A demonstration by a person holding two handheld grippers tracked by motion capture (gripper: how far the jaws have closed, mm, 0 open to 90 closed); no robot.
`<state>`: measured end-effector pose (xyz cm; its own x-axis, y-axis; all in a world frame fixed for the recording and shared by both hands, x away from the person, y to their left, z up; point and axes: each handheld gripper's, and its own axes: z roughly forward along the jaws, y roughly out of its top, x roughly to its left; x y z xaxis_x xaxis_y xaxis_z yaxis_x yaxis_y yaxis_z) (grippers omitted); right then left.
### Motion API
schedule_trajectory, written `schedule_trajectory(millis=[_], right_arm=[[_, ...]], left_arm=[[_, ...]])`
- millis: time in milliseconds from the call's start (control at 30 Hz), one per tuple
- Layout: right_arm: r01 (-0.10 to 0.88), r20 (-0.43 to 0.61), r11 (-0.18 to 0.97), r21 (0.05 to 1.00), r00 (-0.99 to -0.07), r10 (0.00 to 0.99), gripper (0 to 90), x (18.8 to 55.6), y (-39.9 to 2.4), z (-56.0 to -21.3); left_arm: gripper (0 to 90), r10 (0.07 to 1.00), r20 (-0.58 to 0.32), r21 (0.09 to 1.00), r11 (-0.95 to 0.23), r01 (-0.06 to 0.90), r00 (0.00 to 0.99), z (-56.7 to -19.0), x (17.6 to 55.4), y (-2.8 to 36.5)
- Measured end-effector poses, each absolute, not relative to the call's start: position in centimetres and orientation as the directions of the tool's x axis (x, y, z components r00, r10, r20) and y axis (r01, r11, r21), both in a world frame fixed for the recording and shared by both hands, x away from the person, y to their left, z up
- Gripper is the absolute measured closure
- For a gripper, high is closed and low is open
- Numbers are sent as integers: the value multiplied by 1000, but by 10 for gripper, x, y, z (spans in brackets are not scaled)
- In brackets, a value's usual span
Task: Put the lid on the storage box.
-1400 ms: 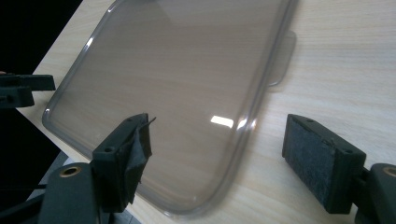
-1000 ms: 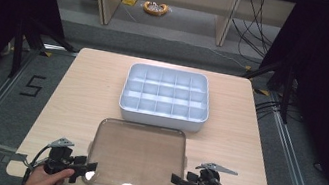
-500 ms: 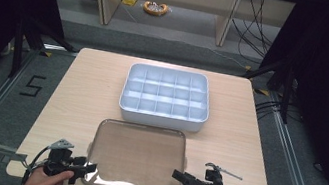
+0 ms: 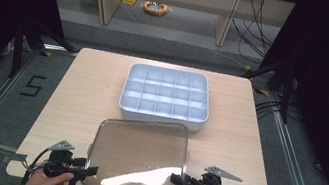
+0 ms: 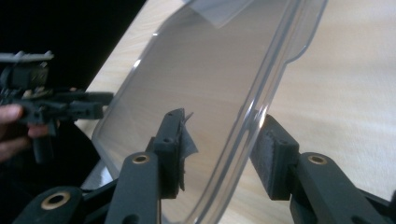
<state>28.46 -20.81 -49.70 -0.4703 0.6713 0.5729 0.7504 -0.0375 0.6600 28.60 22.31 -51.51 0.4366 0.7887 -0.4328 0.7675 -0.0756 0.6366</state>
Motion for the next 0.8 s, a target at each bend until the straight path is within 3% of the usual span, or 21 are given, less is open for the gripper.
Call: schedule_trajectory(millis=[67,367,400,467,533,800], right_arm=[[712,537,-7,702,-523,663,592,283,-208,-493],[677,531,4,736,-580,618,604,279,-205,-481],[644,492,28,765,-612,619,607,281,-206,-481],[668,525,27,744,-609,595,611,278,-205,-478],[629,476,48,776,-633,610,612,280,-206,-480],[614,456,78,785,-660,597,617,280,-207,-478]], left_arm=[[273,789,-434,637,-73,767,435,-515,286,223],[241,790,-465,634,-19,773,400,-516,288,225],[223,806,-464,635,15,772,367,-516,289,227],[215,808,-472,632,32,775,352,-516,290,229],[216,802,-479,630,33,776,355,-517,290,231],[221,773,-525,615,54,787,357,-518,291,229]])
